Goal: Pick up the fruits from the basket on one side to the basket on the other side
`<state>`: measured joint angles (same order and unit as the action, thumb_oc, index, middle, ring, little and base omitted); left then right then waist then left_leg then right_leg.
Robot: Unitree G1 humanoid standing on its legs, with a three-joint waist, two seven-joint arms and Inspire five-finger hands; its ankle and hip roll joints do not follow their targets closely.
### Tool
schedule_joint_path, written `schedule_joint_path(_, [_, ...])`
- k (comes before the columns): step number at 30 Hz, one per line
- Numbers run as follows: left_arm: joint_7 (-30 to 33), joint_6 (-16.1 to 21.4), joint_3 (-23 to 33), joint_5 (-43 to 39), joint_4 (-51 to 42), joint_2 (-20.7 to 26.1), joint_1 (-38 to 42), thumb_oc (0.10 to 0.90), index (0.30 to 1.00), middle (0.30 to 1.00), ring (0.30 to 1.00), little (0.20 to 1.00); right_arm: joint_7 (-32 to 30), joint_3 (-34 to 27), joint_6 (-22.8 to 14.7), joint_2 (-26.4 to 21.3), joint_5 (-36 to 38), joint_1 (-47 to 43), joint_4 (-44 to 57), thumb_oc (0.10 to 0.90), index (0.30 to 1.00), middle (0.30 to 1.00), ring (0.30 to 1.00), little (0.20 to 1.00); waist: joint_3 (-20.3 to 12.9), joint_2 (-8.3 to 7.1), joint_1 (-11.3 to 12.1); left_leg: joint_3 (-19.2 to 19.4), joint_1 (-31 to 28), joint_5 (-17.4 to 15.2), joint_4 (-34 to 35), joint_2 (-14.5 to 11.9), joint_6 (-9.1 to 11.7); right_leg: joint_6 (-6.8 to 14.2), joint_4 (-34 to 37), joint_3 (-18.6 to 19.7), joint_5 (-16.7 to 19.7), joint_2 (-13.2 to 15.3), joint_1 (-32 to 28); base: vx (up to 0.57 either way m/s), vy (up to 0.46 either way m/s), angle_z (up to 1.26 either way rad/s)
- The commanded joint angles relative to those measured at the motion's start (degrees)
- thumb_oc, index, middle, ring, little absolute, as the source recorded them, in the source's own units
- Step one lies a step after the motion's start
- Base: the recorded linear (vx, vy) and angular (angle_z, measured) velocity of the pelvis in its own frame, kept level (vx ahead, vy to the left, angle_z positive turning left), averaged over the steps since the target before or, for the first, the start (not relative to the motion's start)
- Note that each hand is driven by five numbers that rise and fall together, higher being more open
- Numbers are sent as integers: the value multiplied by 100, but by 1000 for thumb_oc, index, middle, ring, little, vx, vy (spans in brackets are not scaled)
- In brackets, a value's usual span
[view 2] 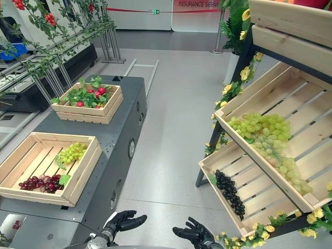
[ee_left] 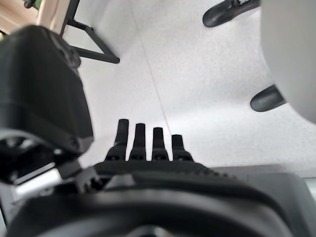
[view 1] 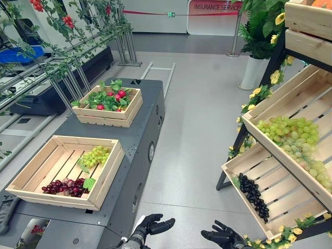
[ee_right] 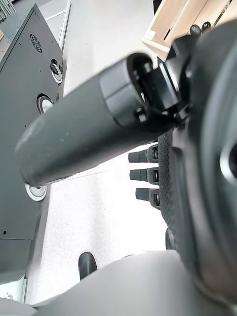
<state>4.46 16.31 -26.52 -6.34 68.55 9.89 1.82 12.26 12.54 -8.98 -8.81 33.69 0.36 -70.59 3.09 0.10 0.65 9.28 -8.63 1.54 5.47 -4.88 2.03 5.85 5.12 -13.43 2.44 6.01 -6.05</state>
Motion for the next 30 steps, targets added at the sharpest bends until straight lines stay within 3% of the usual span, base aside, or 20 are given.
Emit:
schedule_joint_path(1, [-3, 286, -20, 110, 66, 6, 484, 800, 900, 900, 900, 900, 85, 324, -23, -24, -121, -533, -241, 800, 900, 900, 900, 900, 335, -40, -99, -69, -119, -388, -47, 133, -19, -97, -48, 86, -298, -72, -414, 0, 0, 0])
schedule_joint_path(18, [-301, -84, -181, 317, 145, -100, 491, 800, 900, 900, 900, 900, 71, 306, -3, -20, -293, -561, -283, 800, 900, 900, 900, 900, 332, 5, -100, -83, -81, -373, -47, 107, 10, -82, -35, 21, -282, -69, -397, 0, -2, 2])
schedule_joint_path(30, [-210, -59, -243, 375, 106, -76, 589, 800, 900, 900, 900, 900, -70, 539, 100, -5, -577, -652, -233, 800, 900, 900, 900, 900, 405, 11, -40, -142, -56, -322, -47, 100, 16, -117, -67, -25, -322, -56, -402, 0, -2, 0])
